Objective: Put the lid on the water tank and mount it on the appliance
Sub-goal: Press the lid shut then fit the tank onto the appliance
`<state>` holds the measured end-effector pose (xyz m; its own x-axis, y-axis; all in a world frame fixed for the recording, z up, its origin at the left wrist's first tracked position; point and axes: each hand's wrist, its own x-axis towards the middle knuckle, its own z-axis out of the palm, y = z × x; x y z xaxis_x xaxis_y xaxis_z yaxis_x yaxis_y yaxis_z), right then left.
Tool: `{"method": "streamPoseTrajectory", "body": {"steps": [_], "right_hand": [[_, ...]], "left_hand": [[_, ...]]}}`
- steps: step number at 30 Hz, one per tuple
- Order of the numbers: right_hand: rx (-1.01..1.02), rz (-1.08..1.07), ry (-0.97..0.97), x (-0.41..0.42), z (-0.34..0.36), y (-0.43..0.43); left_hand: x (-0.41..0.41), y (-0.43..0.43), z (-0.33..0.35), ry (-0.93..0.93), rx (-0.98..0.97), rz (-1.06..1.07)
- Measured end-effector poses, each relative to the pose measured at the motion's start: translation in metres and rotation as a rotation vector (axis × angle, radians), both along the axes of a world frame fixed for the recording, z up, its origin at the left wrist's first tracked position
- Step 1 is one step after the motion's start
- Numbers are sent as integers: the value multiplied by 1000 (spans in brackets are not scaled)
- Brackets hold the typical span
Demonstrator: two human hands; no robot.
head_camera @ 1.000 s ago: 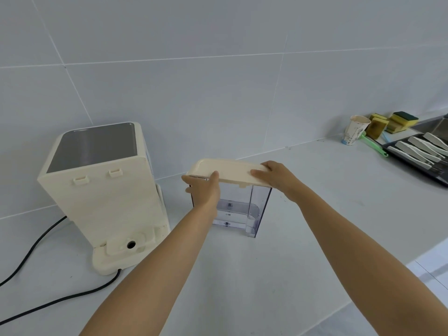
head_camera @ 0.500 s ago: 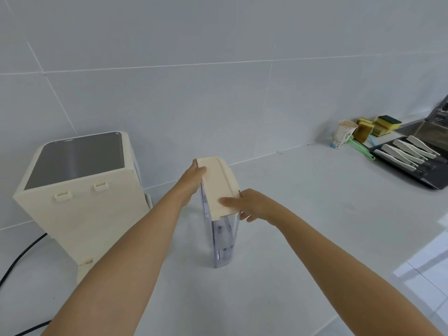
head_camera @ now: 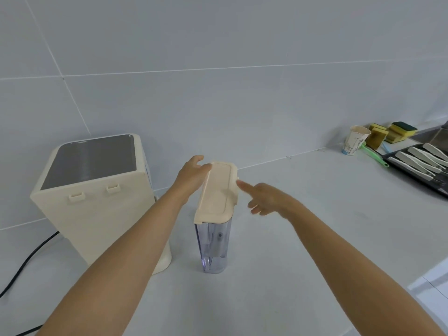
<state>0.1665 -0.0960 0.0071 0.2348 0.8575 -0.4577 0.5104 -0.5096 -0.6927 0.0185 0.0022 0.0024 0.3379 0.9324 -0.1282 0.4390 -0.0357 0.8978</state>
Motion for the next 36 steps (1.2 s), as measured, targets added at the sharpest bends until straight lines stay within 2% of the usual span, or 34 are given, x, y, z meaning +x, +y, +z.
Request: {"method": "streamPoseTrajectory", "body": {"steps": [2,5,8,9,10,12,15,17,23,31,34,36], "right_hand": [[105,-19,-149,10,7,11],[252,55,-190,10,15,32],[305,179,-219,-2,16,54],[311,219,-245,-6,15,61],[309,253,-266,-10,13,67],[294,320,-302,-15,11,77],[286,410,-338,-23,7,86],[263,442,-411,-25,4,90],[272,392,-590,-21,-7,90],[271,432,-838,2,-14,75],[245,337,-751,7,-14,64],[246,326,-766,10,-14,55]], "left_hand": [[-3,-17,4,50,161,1],[-4,-48,4,218,395,-78],[-4,-73,-2,457,550,-174],[-4,-80,-6,509,656,-171],[-4,-85,-9,527,780,-158],[-4,-89,-16,568,905,-182],[-7,-87,-28,669,915,-284],[-9,-85,-31,712,934,-274],[-12,-79,-33,619,938,-308],[-32,-59,-32,656,954,-460],[-37,-53,-36,686,990,-469],[-41,-49,-36,700,985,-456]]}}
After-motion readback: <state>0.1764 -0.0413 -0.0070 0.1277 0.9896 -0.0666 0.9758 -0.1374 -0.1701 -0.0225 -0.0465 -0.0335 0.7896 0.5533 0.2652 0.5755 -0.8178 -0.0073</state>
